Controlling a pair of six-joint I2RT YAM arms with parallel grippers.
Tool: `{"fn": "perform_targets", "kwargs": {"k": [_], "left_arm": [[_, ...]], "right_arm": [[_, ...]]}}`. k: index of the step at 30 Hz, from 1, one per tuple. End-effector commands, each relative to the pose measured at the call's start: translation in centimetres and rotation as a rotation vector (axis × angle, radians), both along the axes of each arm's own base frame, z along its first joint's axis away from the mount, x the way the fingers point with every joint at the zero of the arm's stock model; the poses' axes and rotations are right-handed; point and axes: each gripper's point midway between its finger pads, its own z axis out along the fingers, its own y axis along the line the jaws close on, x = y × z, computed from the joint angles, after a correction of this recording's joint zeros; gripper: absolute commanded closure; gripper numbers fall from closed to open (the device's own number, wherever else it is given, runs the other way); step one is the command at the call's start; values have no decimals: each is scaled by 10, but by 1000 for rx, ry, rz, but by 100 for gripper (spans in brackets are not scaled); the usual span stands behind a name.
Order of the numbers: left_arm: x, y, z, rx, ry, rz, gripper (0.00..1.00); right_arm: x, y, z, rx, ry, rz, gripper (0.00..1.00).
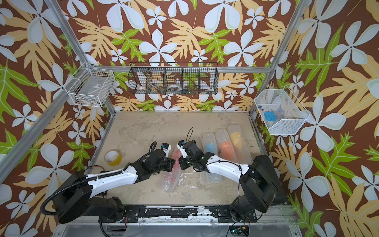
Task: Unpack wine glasses from bubble wrap
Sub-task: Unwrap the bubble wrap at the center of the board.
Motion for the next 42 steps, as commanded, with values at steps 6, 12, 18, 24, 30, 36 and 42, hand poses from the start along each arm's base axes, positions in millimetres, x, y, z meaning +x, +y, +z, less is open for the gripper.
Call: {"fn": "perform_targets", "kwargs": {"k": [6,12,18,24,30,36,42], "left_arm": [[0,3,7,-2,-23,5,100],[0,7,9,4,-29,18,100],[-2,10,7,11,-23,20,100],[-3,13,3,28,-17,28,100],[-4,15,0,39,-10,26,100],[-7,14,-7,47,7,13,100],[-8,17,-10,57,8,19,100]], "right_arm": [[2,1,-5,-21,-5,5,92],[3,-3,-7,-37,-9,-4,92],[3,-6,-8,-43,-10,-13,92],[3,-7,-6,-39,-16,-16,92],[5,-11,-5,-42,-17,-32,92],[12,-10,-3,-53,-27,-46,92],[16,-14,-4,-81,-37,-67,93]]}}
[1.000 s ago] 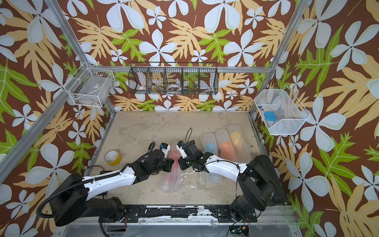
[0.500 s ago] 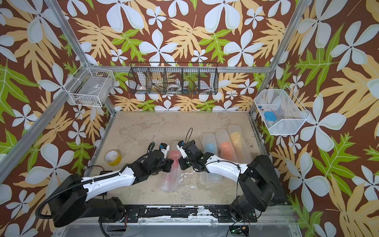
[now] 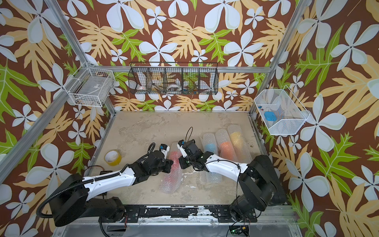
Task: Unpack wine glasses from bubble wrap
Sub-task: Unwrap the bubble wrap at the center of the board.
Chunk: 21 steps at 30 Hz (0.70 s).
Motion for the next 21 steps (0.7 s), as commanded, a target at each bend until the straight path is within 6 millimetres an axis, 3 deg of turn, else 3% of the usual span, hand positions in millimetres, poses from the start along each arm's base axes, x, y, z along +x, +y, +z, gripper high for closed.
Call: {"fn": "perform_targets", "kwargs": {"k": [1,21], "left_arm": [[-2,6,-6,33,5,4,100],[1,13,-11,106,11,20,100]], "right_arm": [[7,-8,-2,-41,-19,-39,93],[15,-18,7,-70,-70,-86,100]]}}
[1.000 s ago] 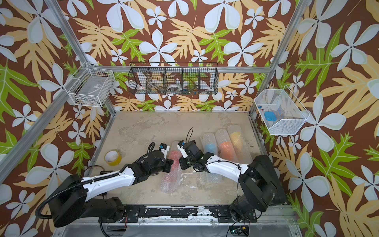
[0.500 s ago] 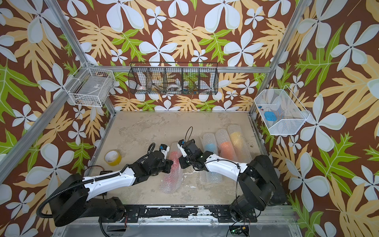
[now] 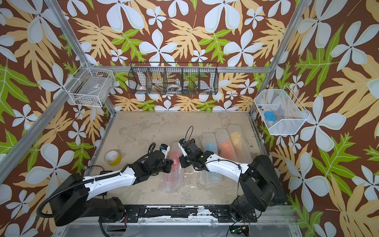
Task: Unpack wine glasses from bubble wrap
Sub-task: Unwrap the bubble wrap at the center of the board.
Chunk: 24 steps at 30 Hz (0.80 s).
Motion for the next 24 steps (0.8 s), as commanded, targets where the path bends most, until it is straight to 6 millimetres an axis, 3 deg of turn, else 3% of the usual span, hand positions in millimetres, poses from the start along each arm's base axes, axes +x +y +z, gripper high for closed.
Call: {"fn": "perform_targets", "kwargs": {"k": [1,24], "left_arm": [[-1,14,-12,90,23,28,100],[2,26,-16,170,31,68,100]], "right_arm": [[8,-9,3,-30,-39,-44,100],[11,-9,22,52,-76,-63,100]]}}
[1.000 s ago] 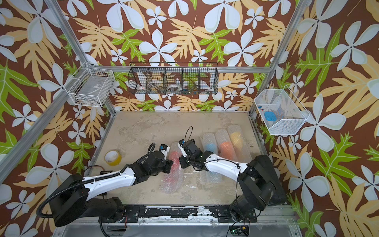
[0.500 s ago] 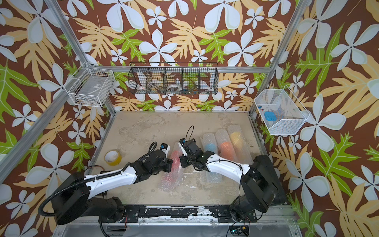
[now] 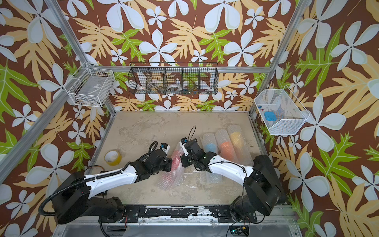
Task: Unpack wine glasses from bubble wrap
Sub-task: Unwrap the bubble wrap at the center of the board.
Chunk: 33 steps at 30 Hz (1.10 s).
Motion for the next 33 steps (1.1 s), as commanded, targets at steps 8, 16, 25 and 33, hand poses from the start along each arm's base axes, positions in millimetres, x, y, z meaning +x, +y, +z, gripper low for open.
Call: {"fn": "perform_targets", "kwargs": {"k": [8,16,25,33], "left_arm": [[-6,22,-19,114,40,32,100],[-5,27,-18,124,30,54,100],[-3,30,-19,156,30,66,100],[-1,34,-11,155,6,83,100]], "right_arm": [[14,-4,10,17,-40,-48,100],[14,-8,6,16,-34,-53,100],[15,-10,4,20,-33,-59,100],[14,-10,-4,19,-14,-50,100]]}}
